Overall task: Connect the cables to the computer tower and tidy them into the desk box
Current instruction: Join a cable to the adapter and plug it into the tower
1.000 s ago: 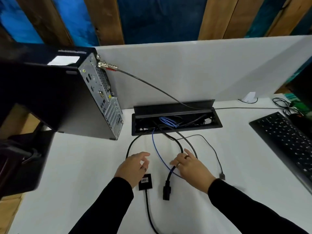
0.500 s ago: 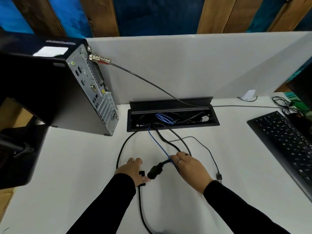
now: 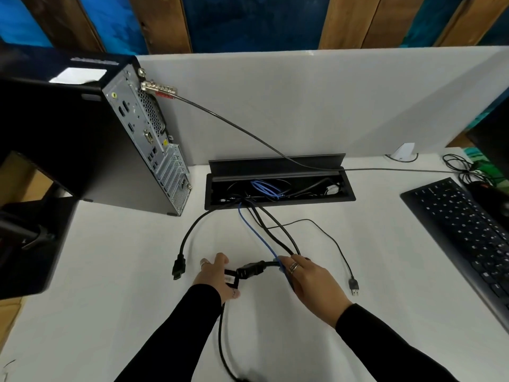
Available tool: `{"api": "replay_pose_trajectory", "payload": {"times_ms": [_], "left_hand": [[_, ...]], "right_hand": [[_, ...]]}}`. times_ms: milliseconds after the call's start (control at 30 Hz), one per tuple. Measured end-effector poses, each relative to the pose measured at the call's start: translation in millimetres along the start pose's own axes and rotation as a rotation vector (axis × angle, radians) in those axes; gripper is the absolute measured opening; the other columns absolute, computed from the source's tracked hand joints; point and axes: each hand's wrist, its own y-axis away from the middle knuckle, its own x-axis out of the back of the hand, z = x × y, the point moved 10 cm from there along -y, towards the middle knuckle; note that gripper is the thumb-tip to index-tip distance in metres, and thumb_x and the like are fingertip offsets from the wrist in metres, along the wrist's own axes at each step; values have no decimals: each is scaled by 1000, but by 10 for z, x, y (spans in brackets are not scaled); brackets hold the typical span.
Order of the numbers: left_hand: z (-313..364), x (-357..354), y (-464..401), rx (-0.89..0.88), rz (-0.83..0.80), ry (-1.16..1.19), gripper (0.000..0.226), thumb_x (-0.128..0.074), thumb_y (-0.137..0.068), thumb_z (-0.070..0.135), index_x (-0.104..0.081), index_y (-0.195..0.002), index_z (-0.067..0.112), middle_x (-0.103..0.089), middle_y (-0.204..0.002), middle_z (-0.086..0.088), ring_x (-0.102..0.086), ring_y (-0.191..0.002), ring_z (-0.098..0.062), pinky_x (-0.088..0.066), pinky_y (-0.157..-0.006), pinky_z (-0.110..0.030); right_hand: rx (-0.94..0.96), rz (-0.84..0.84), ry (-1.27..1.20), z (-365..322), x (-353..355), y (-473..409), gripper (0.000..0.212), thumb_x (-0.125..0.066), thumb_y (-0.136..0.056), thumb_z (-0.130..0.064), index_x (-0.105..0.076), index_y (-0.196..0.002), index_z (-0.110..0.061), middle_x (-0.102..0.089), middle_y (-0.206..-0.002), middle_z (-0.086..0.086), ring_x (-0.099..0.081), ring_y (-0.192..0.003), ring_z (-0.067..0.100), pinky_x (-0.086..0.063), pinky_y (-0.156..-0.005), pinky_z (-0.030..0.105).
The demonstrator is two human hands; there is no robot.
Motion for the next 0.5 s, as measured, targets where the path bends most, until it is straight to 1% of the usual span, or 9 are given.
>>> {"api": "replay_pose_trajectory", "payload": {"times_ms": [33,67,100,167,233,300,400,467,500], "left_hand": [[-15,16,-2,-3,27,47,60,-72,-76,18,-36,-124,16,-41,-123,-13,-51,-83,-20,-43,-77,-24],[-34,39,-6,-8,58,86,54,-69,-78,15,-38,-123,14,-47,-121,-14,-52,-86,-22,-43,-77,-25],[-59,63,-16,-16,88,122,49,-66,-80,14,-40,-121,12,-53,-117,-14,-53,-89,-23,-44,-77,-26],[-127,98,-24,-31,131,217,39,-63,-82,10,-43,-116,10,-58,-108,-11,-54,-88,-22,-46,-75,-27],[-220,97,-7,-12,123,456,27,-60,-83,2,-46,-106,9,-58,-99,-10,-57,-81,-23,-53,-68,-32],[-272,61,34,26,73,773,20,-54,-86,-7,-47,-93,10,-57,-92,-14,-60,-73,-22,-56,-55,-31],[-357,143,24,64,124,1024,22,-52,-88,-6,-45,-87,15,-56,-83,-10,-61,-55,-12,-40,-37,-16],[-416,278,9,76,224,1153,14,-57,-89,9,-46,-94,15,-58,-78,-6,-54,-40,-6,-28,-33,-12],[-444,363,12,82,285,1218,17,-58,-90,22,-46,-100,15,-60,-74,-6,-51,-36,-6,-25,-33,-11]], "right_hand": [[-34,-23,-47,25,5,-11,28,-42,-94,-31,-60,-108,-15,-62,-73,-3,-58,-56,13,-42,-46,15],[-52,-45,-77,47,-4,-22,33,-37,-94,-32,-61,-108,-15,-63,-74,-2,-59,-56,14,-43,-46,15],[-57,-60,-82,61,-4,-37,31,-39,-92,-30,-62,-107,-15,-63,-74,-2,-58,-55,14,-41,-47,14],[-32,-94,-81,58,-30,-33,20,-56,-87,-19,-63,-105,-15,-63,-73,-2,-58,-54,14,-35,-48,11],[-21,-153,-104,104,-78,-13,27,-68,-79,-9,-64,-105,-16,-63,-73,-1,-58,-55,14,-33,-51,10],[-15,-199,-91,183,-105,17,33,-69,-79,-5,-63,-109,-17,-63,-75,0,-59,-58,16,-36,-51,12],[-7,-246,-45,303,-109,-11,40,-59,-86,-2,-58,-121,-20,-63,-86,4,-60,-69,22,-49,-56,26],[-12,-266,-51,380,-87,-38,38,-54,-90,-3,-57,-123,-20,-63,-92,5,-60,-78,22,-50,-63,28],[-15,-278,-60,410,-87,-42,36,-53,-91,-4,-59,-122,-21,-63,-92,5,-59,-80,22,-49,-65,27]]}}
